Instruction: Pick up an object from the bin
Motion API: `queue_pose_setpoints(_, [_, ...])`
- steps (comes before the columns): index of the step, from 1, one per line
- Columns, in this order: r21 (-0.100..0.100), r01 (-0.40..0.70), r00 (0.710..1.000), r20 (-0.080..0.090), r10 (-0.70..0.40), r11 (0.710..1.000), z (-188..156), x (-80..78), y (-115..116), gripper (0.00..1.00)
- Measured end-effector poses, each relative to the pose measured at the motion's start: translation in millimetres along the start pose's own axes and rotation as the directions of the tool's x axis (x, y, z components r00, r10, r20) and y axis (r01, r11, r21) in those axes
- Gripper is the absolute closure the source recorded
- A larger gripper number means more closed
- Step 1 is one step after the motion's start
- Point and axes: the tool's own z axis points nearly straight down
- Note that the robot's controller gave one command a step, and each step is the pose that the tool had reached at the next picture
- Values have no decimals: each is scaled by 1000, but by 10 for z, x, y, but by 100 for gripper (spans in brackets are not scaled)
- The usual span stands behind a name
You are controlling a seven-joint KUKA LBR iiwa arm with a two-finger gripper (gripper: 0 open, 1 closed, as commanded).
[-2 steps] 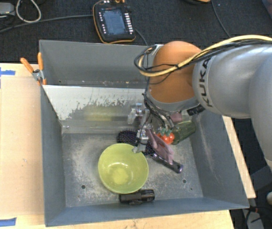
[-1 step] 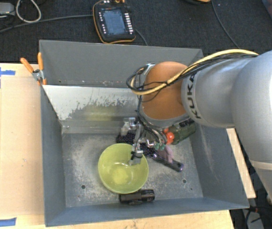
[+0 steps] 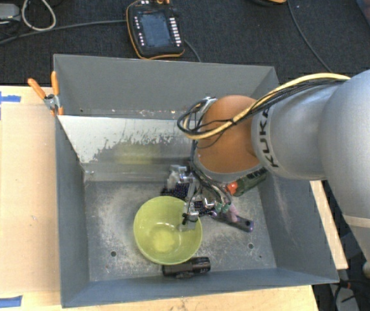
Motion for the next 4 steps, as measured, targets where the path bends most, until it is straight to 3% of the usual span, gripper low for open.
queue_pose_setpoints(1, [0, -6, 1000, -7, 6, 1000, -40, -21, 6, 0])
queue_pose_setpoints(2, [-3, 332, 943, -6, -332, 943, -318, 200, -75, 0])
queue_pose_setpoints(3, [-1, 16, 1000, -6, -16, 1000, -91, 90, -82, 0])
queue_pose_setpoints(4, [-5, 267, 964, 12, -267, 964, -174, 338, -215, 100])
